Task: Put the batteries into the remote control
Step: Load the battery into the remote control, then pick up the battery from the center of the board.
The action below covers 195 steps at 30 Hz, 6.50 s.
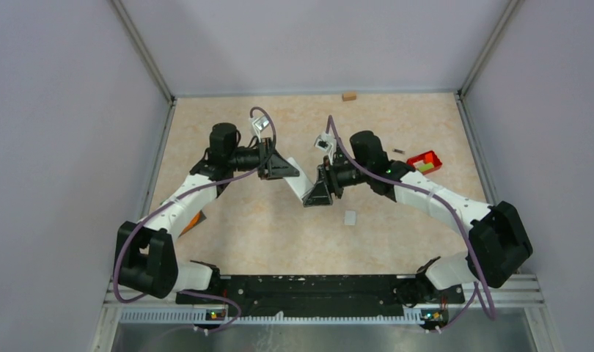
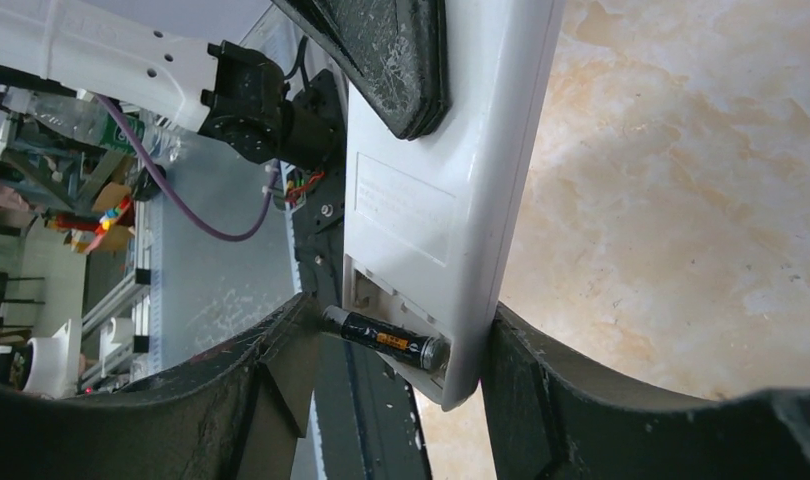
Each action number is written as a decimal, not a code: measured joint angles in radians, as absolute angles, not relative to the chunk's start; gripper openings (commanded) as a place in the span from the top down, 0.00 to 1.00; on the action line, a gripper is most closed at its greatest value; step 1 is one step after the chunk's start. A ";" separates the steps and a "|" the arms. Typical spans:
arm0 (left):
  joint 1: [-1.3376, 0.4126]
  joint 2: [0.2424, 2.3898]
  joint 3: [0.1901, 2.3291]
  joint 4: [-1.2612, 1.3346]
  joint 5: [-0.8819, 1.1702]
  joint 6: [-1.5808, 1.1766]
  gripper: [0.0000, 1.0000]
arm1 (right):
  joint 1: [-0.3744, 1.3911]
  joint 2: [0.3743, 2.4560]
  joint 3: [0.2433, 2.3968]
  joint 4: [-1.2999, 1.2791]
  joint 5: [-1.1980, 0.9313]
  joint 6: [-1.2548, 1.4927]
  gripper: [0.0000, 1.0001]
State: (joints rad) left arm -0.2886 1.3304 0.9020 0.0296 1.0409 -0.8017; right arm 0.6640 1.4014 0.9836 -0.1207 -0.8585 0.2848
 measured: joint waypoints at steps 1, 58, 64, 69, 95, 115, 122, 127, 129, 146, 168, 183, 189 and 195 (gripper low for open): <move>-0.289 1.333 0.903 0.028 1.044 -0.802 1.00 | 0.664 1.401 0.984 -0.124 -0.859 0.279 0.45; -0.281 1.184 0.774 0.411 0.921 -0.900 1.00 | 0.633 1.129 0.630 0.416 -0.369 0.944 0.45; -0.281 1.184 0.774 0.418 0.910 -0.907 1.00 | 0.633 1.166 0.638 0.421 -0.372 0.956 0.62; -0.281 1.184 0.774 0.418 0.900 -0.909 1.00 | 0.633 1.173 0.647 0.425 -0.379 0.958 0.75; -0.273 1.110 0.776 0.159 0.665 -0.775 1.00 | 0.479 1.153 0.912 -0.104 -0.085 0.708 0.37; -0.269 1.102 0.776 0.107 0.631 -0.757 1.00 | 0.097 1.861 1.348 -0.411 0.188 0.640 0.49; -0.269 1.104 0.776 0.113 0.638 -0.757 1.00 | 0.093 1.889 1.350 -0.422 0.216 0.708 0.48; -0.269 1.104 0.776 0.112 0.639 -0.757 1.00 | 0.082 1.900 1.360 -0.424 0.228 0.689 0.48; -0.269 1.104 0.776 0.113 0.639 -0.757 1.00 | 0.073 1.914 1.382 -0.424 0.227 0.681 0.49; -0.269 1.110 0.776 0.113 0.648 -0.760 1.00 | 0.036 2.033 1.443 -0.450 0.241 0.613 0.59; -0.269 1.111 0.776 0.113 0.664 -0.760 1.00 | 0.037 1.967 1.338 -0.414 -0.044 0.305 0.79; -0.269 1.111 0.776 0.113 0.664 -0.762 1.00 | 0.039 1.851 1.184 -0.428 -0.088 0.282 0.79; -0.269 1.111 0.776 0.113 0.664 -0.766 1.00 | 0.039 1.772 1.108 -0.450 -0.099 0.314 0.72; -0.269 1.111 0.776 0.117 0.664 -0.769 1.00 | 0.039 1.580 1.002 -0.442 -0.089 0.395 0.59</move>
